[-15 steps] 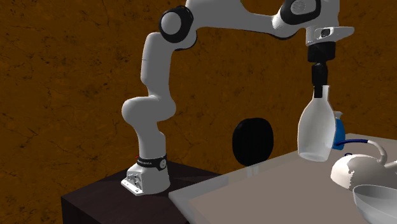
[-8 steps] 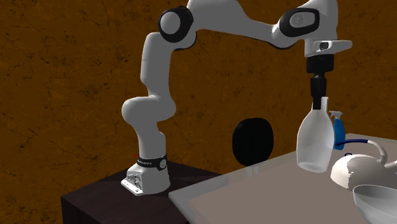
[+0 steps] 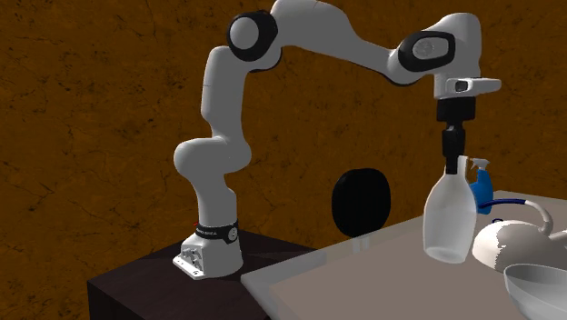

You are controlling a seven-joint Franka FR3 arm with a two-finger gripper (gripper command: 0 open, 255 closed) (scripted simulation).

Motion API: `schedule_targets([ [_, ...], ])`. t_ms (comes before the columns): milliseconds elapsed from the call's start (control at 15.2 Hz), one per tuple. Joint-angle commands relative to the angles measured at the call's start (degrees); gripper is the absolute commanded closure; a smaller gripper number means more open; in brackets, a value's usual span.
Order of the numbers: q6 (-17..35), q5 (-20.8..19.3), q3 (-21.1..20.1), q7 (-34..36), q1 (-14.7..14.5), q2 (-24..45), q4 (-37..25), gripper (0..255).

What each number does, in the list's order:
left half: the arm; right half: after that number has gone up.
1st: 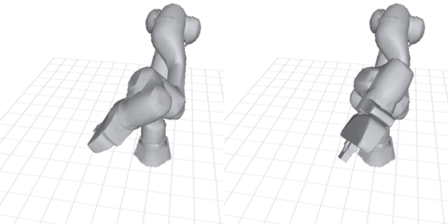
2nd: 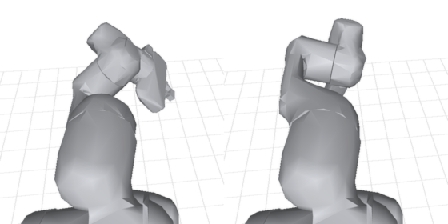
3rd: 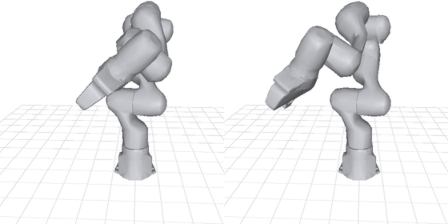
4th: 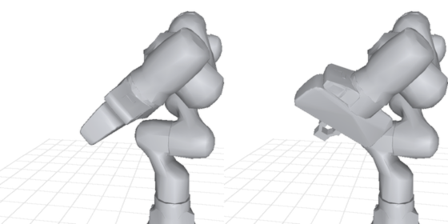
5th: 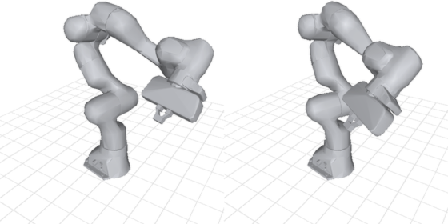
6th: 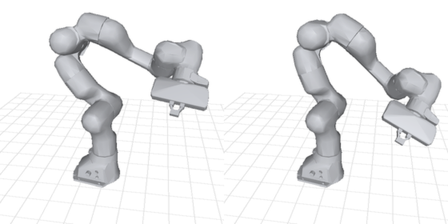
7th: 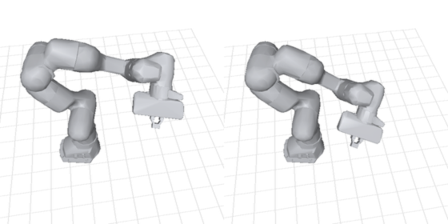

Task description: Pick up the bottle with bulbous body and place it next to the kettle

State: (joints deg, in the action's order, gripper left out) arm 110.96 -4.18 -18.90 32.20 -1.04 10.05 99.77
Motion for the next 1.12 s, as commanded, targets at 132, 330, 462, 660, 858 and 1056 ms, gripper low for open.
schedule_targets([
  [132, 3.0, -0.3, 0.1, 0.2, 0.0, 0.6, 2.4, 255],
  [330, 5.2, -0.6, 0.1, 0.4, -0.1, 1.2, 4.0, 255],
  [462, 6.2, -0.7, 0.2, 0.5, -0.1, 1.5, 4.7, 255],
  [660, 6.2, -0.7, 0.2, 0.5, -0.1, 1.5, 4.7, 255],
  [858, 6.2, -0.7, 0.2, 0.5, -0.1, 1.5, 4.7, 255],
  [1056, 6.2, -0.7, 0.2, 0.5, -0.1, 1.5, 4.7, 0],
])
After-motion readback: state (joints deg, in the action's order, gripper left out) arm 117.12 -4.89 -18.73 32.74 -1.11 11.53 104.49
